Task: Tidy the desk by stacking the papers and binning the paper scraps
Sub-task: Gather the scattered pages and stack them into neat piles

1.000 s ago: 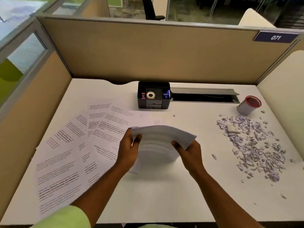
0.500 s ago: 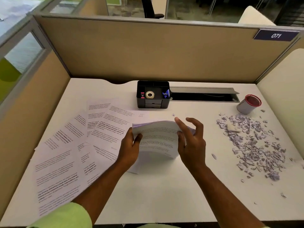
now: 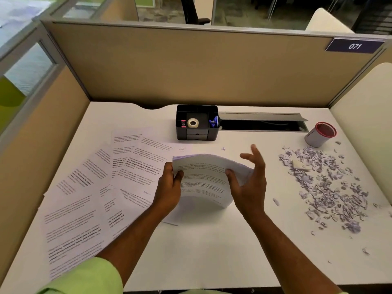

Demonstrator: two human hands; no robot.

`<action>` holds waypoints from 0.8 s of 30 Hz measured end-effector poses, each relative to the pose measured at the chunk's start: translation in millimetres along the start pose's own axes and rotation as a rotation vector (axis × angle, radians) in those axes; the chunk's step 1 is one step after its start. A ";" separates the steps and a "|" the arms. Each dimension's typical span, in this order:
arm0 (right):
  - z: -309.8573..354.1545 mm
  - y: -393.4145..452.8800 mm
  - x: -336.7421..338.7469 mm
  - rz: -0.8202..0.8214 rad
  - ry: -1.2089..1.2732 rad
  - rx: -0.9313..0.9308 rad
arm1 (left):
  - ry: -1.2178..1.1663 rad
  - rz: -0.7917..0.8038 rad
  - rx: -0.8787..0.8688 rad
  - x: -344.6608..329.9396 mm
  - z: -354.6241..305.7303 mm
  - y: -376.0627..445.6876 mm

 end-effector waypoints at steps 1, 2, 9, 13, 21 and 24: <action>-3.1 -1.8 -2.4 0.020 0.132 -0.110 | 0.013 0.008 0.004 -0.1 0.1 1.3; -6.9 -3.7 -5.6 0.064 0.248 -0.221 | 0.028 0.016 0.009 -0.5 0.0 2.1; -25.1 -14.4 -15.8 0.089 0.378 -0.423 | -0.004 -0.073 0.003 -3.4 -6.9 -5.9; -41.2 -30.8 -20.1 0.187 0.314 -0.468 | 0.002 0.027 0.014 -10.7 16.7 -19.9; -54.2 -34.4 -23.8 0.201 0.315 -0.487 | 0.047 0.046 0.049 -15.7 29.1 -23.6; -63.8 -42.4 -29.5 0.269 0.308 -0.526 | 0.079 0.082 0.060 -20.5 33.2 -25.3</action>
Point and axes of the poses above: each hand's wrist, its own y-axis towards the middle knuckle, its own x-axis out of the back of the hand, z = x × y, the point moved 1 cm from there along y, towards the middle knuckle, and after that the axes turned 12 degrees about z, right-handed, at the moved point
